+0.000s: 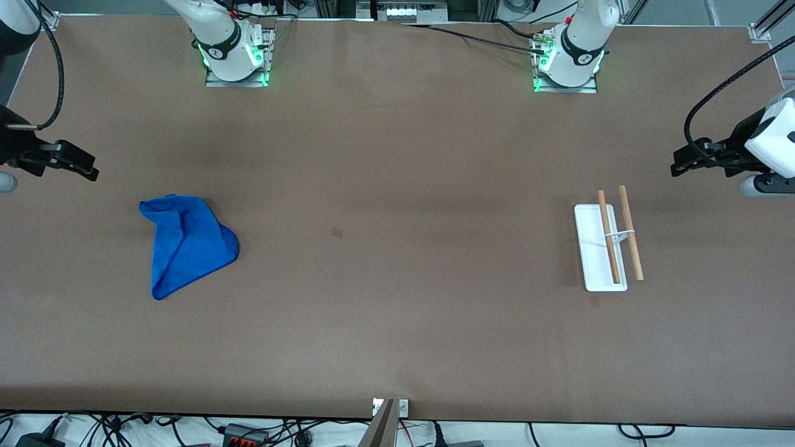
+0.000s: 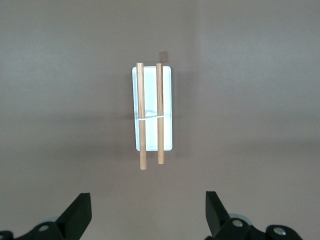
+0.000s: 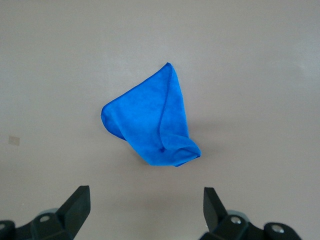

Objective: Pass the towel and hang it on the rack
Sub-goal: 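Reach the right gripper toward the blue towel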

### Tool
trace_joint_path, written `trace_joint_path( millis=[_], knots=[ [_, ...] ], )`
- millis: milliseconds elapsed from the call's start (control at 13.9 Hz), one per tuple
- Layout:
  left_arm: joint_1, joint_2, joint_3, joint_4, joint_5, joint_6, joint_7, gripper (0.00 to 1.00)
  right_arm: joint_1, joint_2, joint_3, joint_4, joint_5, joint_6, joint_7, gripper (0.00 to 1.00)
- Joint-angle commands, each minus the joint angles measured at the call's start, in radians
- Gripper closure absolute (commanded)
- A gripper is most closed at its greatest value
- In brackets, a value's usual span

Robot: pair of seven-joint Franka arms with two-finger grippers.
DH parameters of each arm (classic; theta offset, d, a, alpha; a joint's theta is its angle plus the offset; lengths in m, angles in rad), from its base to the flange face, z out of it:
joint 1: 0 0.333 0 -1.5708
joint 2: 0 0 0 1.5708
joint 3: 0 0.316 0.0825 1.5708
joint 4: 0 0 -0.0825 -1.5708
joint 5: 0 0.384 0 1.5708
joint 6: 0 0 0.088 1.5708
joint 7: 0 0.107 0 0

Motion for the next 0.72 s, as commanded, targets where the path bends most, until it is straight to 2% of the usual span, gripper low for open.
trace_joint_path(
  millis=[0, 645],
  knots=[
    [0.007, 0.013, -0.001, 0.028, -0.023, -0.011, 0.008, 0.00, -0.010, -0.016, 0.006, -0.001, 0.016, -0.026, -0.020, 0.00],
    [0.008, 0.013, -0.001, 0.028, -0.025, -0.011, 0.019, 0.00, -0.007, 0.013, 0.008, 0.001, 0.016, -0.019, -0.014, 0.00]
  ],
)
